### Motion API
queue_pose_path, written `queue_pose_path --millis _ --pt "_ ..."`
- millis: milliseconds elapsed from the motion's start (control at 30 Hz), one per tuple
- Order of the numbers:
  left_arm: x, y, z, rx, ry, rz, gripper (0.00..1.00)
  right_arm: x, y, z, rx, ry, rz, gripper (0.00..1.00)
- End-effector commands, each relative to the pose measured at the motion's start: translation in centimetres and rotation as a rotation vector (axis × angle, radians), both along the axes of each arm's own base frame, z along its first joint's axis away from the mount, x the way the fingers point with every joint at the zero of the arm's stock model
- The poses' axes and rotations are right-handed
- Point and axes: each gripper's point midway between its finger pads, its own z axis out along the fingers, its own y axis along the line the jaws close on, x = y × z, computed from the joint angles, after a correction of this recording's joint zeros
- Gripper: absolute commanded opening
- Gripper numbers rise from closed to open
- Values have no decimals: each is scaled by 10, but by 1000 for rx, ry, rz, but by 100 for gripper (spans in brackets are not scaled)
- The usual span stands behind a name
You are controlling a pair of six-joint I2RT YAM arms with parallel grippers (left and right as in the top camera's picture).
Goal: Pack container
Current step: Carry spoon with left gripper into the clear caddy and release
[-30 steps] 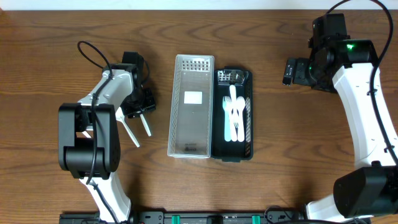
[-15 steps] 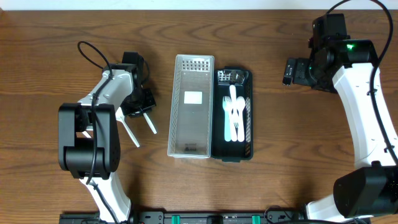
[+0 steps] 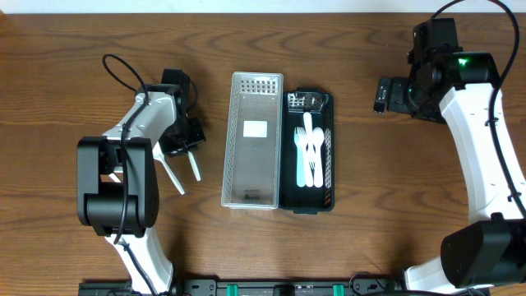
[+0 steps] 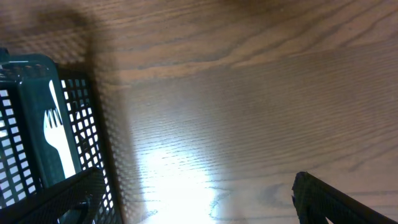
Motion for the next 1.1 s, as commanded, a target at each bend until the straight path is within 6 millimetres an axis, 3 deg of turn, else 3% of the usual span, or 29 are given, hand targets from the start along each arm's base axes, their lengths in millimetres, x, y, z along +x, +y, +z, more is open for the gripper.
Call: queue_pose_path --millis 0,167,300,433,600,867,967,1067 --pt "3 0 29 27 -51 -28 6 -2 0 -2 -2 9 9 99" --pt "8 -23 105 13 -204 -91 6 -2 0 -2 -3 9 9 99" --pt "0 -65 168 -26 -384 -205 6 -2 0 -1 -3 8 9 99" --pt "-14 -110 195 -72 -478 -331 6 -2 0 -1 -3 7 9 99" --pt "-24 -148 178 -85 -450 -440 6 -2 0 -2 -3 9 9 99" --pt "-20 -161 104 -40 -261 -474 6 -3 0 -2 -6 13 20 99" --pt "-23 -160 86 -27 -204 -476 16 -3 0 -2 -6 13 20 99" --pt "-22 -161 86 -27 -205 -476 29 -3 0 -2 -6 13 20 99"
